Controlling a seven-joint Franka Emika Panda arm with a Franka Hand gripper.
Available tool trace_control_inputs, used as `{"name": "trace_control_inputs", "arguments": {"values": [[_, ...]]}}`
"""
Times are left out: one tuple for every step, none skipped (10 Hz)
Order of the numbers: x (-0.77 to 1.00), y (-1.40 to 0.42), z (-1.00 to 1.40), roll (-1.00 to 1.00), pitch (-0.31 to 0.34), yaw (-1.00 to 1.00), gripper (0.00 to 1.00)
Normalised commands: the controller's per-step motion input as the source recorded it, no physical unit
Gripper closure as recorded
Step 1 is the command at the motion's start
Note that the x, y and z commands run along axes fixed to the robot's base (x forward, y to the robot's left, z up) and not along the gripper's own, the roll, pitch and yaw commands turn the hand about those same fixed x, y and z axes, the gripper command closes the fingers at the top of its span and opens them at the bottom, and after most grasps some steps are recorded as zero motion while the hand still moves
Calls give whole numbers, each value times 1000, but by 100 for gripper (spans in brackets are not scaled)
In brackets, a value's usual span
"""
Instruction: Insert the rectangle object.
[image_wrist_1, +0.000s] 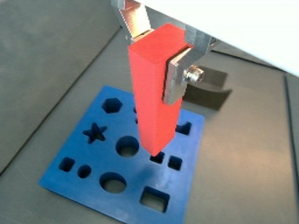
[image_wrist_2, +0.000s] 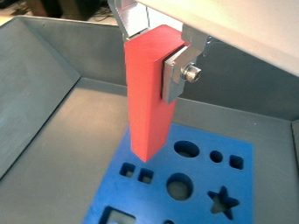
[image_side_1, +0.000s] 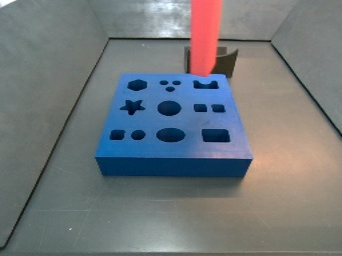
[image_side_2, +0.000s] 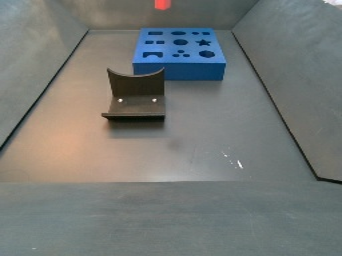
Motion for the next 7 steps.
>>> {"name": "trace_control_inputs", "arguments": {"values": [[534,-143,-49,0,0,-549,100],[171,-174,0,0,3,-843,100],[0,-140,-94,0,0,-1000,100],[0,-117,-146,0,0,-1000,100],[0,-60,-274,43,3,-1000,100],[-60,0,-357,81,101,-994,100],[-69,0,-343,60,169,-934,100]]}}
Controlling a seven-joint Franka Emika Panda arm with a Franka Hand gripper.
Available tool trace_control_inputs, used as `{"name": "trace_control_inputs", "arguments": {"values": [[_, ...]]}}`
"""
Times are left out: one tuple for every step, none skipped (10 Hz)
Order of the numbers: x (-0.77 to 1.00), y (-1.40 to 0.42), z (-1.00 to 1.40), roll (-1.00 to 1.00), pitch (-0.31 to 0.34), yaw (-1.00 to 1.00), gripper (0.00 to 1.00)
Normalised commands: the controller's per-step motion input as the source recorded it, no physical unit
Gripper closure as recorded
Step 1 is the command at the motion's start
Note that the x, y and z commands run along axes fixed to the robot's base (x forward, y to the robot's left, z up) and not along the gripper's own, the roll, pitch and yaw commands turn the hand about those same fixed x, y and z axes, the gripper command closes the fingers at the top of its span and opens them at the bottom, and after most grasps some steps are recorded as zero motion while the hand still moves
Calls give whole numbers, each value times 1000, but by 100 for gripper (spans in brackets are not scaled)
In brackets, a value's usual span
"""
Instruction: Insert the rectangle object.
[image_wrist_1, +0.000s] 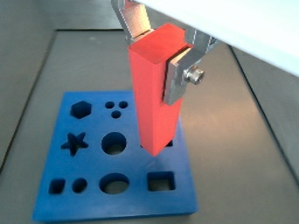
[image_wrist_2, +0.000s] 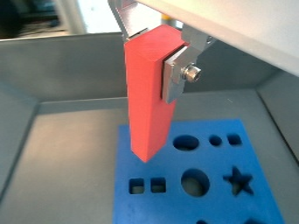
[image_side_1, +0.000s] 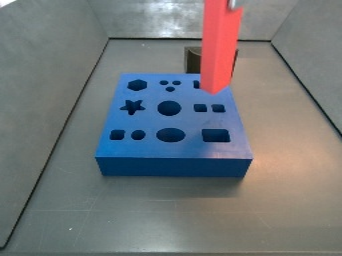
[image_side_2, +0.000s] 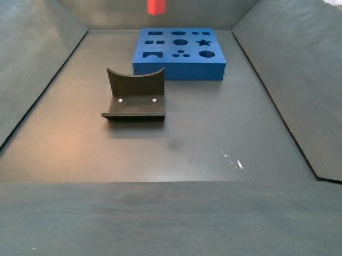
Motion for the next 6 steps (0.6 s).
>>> {"name": "trace_control_inputs", "arguments": {"values": [[-66,0,-351,54,197,-906,100],[-66,0,-346,59,184,-917,100],[0,-80,-260,54,76,-989,100],[0,-46,-320,69,26,-1000,100],[0,-60,-274,44,3,-1000,100],[0,-89,-231,30,10,-1000,100]]}}
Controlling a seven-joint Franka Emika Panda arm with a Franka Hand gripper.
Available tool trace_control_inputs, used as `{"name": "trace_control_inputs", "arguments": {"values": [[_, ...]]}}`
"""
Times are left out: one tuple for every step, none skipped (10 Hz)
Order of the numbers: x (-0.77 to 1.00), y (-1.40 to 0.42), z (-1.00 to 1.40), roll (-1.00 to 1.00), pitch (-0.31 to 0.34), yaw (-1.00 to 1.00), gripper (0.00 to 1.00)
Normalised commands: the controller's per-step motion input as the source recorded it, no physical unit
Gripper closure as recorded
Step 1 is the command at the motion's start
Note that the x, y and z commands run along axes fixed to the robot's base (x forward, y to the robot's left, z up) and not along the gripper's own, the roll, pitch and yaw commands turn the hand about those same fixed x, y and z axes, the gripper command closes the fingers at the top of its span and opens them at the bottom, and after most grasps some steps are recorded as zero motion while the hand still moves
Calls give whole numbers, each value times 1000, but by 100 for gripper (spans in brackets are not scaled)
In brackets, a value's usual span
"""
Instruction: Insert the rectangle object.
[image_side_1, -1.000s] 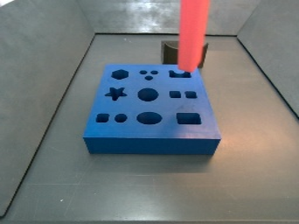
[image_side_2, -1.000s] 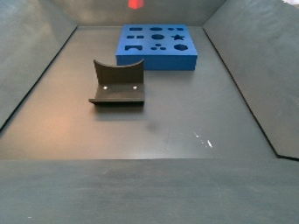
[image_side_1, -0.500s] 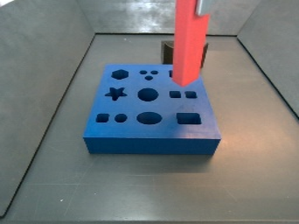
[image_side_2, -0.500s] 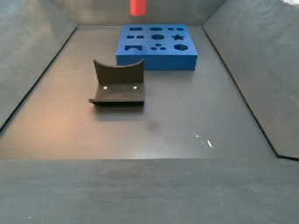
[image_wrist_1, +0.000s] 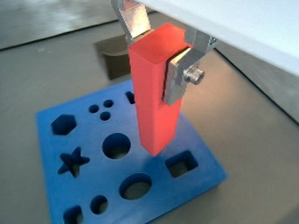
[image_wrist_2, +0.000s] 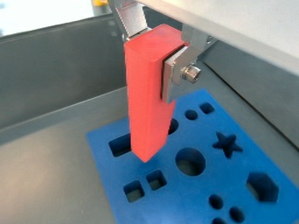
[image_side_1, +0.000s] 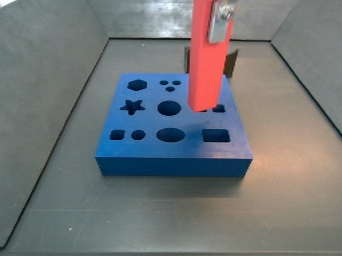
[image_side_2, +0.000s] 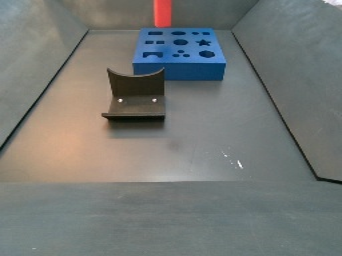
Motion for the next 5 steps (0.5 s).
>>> {"name": "trace_control_inputs", "arguments": {"values": [[0,-49,-311,60,0,-1000,100],[0,-43,-329,83,54,-909,100],[169,-160,-240,117,123,-654,100],[220,-223,-183,161,159,-540,100],[240,-266,-17,206,181,-440,100]]}}
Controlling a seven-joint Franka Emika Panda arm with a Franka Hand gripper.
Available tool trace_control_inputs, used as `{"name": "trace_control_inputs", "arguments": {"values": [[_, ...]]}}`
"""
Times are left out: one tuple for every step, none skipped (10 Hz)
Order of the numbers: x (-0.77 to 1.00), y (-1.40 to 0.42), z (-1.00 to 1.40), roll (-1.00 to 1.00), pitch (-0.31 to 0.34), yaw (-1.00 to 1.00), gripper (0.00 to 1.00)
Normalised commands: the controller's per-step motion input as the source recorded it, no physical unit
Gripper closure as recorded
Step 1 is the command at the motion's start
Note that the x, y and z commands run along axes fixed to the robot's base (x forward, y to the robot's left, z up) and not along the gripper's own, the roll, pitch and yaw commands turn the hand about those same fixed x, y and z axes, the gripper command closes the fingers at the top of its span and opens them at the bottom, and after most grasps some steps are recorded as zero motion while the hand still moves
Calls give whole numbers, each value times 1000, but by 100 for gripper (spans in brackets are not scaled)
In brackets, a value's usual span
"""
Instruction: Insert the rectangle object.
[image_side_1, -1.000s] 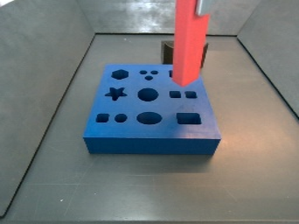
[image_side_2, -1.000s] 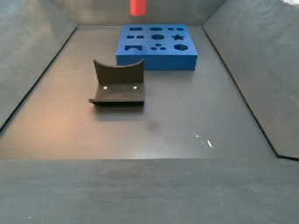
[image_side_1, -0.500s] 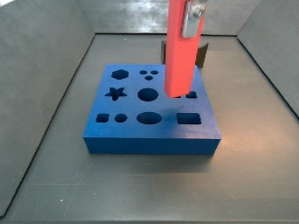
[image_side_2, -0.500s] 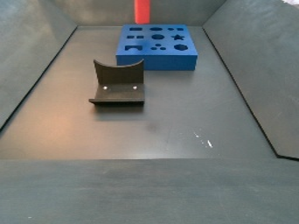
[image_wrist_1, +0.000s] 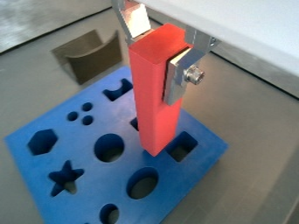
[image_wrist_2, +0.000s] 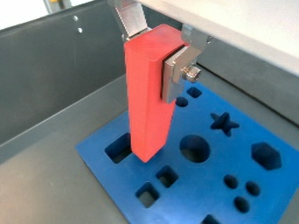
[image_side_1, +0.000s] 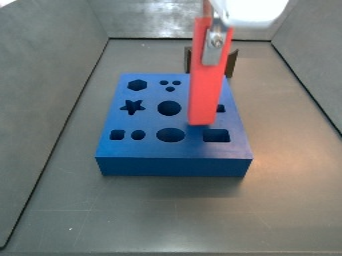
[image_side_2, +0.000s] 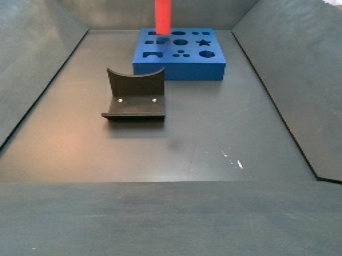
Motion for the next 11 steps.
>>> {"name": "trace_control_inputs", "arguments": {"values": [[280,-300,29,217,109,-274,100],[0,0,0,21,0,0,100],[0,0,-6,0,-14,0,100],[329,-257,-109,0,0,0,100],[503,-437,-146,0,36,0,100],[389,-383,-63,16,69,0,100],[214,-206,-3,0,31,0,100],[0,-26,0,0,0,0,100],[43,0,-37,13,0,0,100],[160,94,-123,76,70,-103,100],[97,71,-129,61,66,-57,100]]}}
